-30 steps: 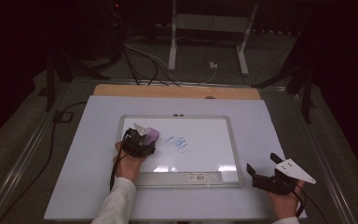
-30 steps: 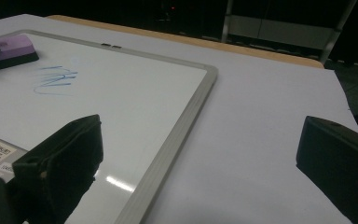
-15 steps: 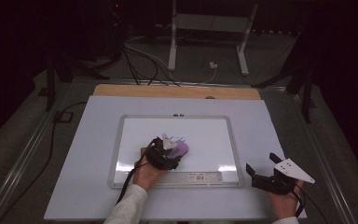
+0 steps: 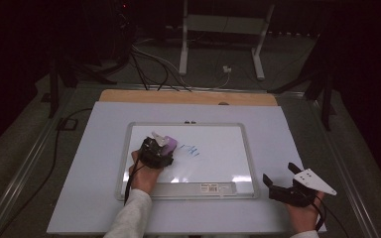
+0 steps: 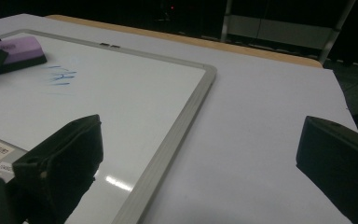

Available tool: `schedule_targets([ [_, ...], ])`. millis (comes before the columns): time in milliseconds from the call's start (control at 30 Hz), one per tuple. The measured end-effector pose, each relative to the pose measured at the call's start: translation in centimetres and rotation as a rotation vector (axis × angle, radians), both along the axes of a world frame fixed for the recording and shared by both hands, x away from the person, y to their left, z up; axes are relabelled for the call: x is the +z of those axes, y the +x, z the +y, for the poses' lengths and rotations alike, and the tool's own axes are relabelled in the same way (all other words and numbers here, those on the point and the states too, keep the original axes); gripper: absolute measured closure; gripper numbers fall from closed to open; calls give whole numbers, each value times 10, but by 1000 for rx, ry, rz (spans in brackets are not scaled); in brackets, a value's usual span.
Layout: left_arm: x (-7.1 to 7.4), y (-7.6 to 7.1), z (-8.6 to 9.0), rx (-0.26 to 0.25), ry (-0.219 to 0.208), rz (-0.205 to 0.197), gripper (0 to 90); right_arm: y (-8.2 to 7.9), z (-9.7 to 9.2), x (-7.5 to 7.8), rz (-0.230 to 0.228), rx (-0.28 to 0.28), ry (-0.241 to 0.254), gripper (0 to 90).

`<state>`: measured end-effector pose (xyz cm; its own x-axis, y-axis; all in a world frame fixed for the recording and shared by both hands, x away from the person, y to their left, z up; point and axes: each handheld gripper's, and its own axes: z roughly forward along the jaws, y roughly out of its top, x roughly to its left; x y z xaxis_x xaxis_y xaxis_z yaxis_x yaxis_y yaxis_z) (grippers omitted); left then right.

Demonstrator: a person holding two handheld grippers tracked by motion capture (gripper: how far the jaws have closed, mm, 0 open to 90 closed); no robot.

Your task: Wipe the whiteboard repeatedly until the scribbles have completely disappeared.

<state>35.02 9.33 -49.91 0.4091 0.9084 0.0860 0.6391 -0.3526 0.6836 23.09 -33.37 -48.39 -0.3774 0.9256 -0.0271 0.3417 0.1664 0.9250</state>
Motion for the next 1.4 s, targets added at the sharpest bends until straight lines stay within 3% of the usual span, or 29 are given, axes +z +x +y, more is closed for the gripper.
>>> schedule_targets([
  [33,0,1,2,1,-18,4,421,0,0,0,0,0,0,8],
  [133,0,1,-1,-9,-3,1,421,0,1,0,2,2,-3,8],
  [300,0,0,-17,-85,-41,20,421,1,3,0,3,6,-8,8],
  [467,-1,-10,-44,-221,-71,30,420,1,2,0,3,5,-7,9],
  [600,-2,-21,-67,-381,-108,47,420,0,2,0,3,5,-6,8],
  [633,-2,-24,-70,-407,-99,42,420,0,2,0,3,5,-7,8],
  [667,-1,-25,-72,-409,-81,34,420,0,2,0,3,5,-7,8],
  [733,-1,-22,-70,-388,-95,49,420,0,1,0,1,2,-4,9],
  [833,0,-13,-59,-302,-78,45,420,0,0,0,1,0,-2,9],
  [1033,0,8,-21,-93,-57,38,421,0,0,0,1,-2,-2,8],
  [1133,-1,15,-8,-26,-76,45,421,0,0,0,2,0,-5,8],
  [1233,0,19,-10,-20,-72,45,420,0,1,0,3,2,-7,8],
  [1400,0,17,-30,-79,-82,59,421,0,2,0,3,4,-8,8],
])
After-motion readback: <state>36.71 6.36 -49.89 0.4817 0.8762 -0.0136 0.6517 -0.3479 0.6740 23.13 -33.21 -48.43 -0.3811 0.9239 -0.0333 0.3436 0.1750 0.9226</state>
